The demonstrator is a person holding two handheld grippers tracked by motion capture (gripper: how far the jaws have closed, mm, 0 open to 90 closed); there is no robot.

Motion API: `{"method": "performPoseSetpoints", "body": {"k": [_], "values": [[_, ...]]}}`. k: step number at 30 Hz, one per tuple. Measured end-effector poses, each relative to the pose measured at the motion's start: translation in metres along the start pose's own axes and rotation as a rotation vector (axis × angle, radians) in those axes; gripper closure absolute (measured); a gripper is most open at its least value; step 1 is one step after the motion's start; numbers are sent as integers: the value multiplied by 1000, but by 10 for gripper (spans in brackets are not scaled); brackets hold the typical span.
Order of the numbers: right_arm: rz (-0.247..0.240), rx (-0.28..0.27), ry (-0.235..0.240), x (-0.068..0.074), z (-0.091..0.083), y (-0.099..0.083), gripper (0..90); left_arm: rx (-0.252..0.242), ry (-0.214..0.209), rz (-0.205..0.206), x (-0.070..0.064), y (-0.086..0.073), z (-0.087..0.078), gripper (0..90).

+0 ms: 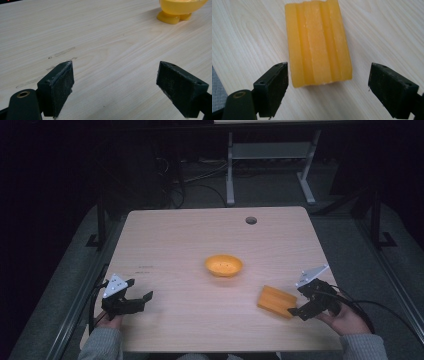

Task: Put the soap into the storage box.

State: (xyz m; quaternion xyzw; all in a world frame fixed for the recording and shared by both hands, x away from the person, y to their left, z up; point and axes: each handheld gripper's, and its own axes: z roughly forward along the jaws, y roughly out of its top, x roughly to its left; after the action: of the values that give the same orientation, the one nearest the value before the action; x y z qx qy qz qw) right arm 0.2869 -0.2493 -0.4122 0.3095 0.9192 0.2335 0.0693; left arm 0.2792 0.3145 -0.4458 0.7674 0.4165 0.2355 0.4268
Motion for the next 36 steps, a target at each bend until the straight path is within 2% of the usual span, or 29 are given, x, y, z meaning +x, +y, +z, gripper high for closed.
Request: {"method": "performPoseSetpoints", "body": {"k": [6, 8, 13, 15, 22, 30, 36], "values": [[-27, 12, 11, 3, 7, 15, 157, 0, -1, 2, 0, 0, -1, 136], [-58, 27, 7, 5, 13, 23, 157, 1, -1, 3, 0, 0, 0, 136], [-71, 55, 20, 8, 23, 32, 155, -2, -4, 0, 0, 1, 0, 136], [-84, 63, 14, 8, 28, 33, 154, -2, -6, 0, 0, 1, 0, 136], [-84, 80, 14, 9, 37, 35, 153, -7, -7, 0, -1, 1, 0, 136], [-88, 100, 30, 6, 48, 36, 154, -13, -6, -6, -1, 0, 1, 136], [-117, 140, 24, 10, 56, 39, 157, -11, -6, -5, -1, 1, 0, 136]]}}
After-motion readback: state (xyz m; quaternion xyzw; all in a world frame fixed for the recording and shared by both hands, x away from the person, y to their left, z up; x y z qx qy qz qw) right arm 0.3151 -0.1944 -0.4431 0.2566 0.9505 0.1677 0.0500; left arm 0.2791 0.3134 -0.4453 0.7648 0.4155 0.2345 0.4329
